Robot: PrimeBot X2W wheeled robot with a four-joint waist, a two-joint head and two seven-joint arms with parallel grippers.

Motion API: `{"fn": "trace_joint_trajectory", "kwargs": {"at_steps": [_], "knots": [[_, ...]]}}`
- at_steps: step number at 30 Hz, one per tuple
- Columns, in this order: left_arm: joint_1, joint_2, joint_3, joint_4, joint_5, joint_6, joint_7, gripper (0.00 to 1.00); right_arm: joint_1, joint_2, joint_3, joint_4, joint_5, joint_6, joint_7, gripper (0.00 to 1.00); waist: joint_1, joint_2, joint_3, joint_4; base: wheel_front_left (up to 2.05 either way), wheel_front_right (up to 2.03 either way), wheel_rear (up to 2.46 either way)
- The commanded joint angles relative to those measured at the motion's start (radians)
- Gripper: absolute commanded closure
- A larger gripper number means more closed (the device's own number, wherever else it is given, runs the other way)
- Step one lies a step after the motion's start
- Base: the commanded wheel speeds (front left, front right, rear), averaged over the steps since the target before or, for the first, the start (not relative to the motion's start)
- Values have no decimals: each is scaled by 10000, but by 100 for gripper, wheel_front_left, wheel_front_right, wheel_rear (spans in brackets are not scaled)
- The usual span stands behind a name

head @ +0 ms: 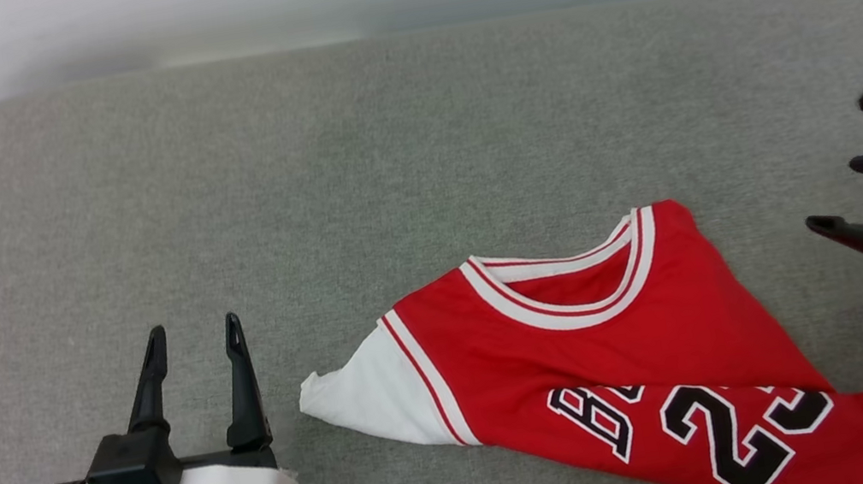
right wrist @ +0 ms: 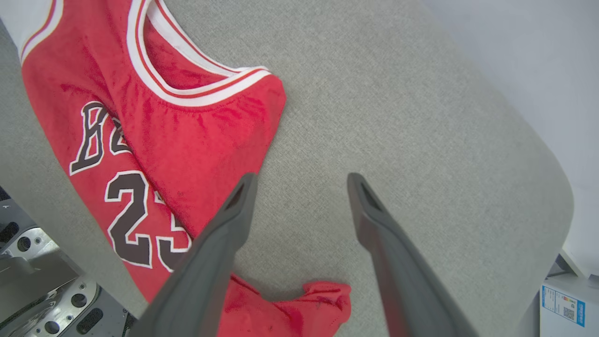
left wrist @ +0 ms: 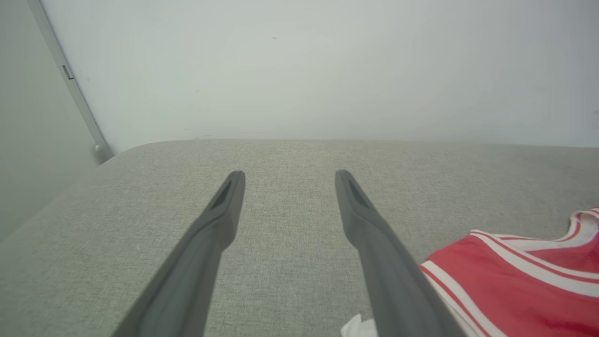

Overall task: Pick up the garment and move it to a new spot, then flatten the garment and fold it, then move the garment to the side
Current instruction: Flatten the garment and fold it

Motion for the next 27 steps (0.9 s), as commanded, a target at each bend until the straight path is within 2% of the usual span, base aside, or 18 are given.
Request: {"fn": "trace_joint_trajectory", "kwargs": {"at_steps": [1,5,11,17,22,23,24,27], "knots": [[-187,-10,-32,-44,-6,-42,-25,0,-345,267,175,220,-108,-7,321,0,0,0,319,212,0,0,0],[-505,-22,-203,-94,-95,-31,-25,0,-1311,1300,852,1373,-373,-7,1215,0,0,0,848,456,0,0,0],[-899,-30,-361,-141,-243,52,-25,0,-2020,2445,1786,3255,-601,-7,1386,0,0,0,1589,719,0,0,0],[-1229,-31,-566,-93,-425,151,-25,0,-1526,3050,3325,4518,-381,-1,1085,0,0,0,2008,903,0,0,0],[-1360,-31,-589,-11,-413,193,-25,0,-1247,3176,4366,4931,-65,22,584,0,0,0,2014,903,0,0,0],[-1359,-29,-567,11,-396,198,-25,0,-1352,3194,4447,4972,-50,22,370,69,0,0,1978,881,0,0,0],[-1350,-29,-536,30,-373,198,-25,0,-1478,3220,4501,5025,-15,22,181,100,0,0,1934,849,0,0,0],[-1258,-30,-468,95,-317,179,-25,0,-1978,3202,4515,5058,59,7,-580,100,0,0,1724,750,0,0,0]]}}
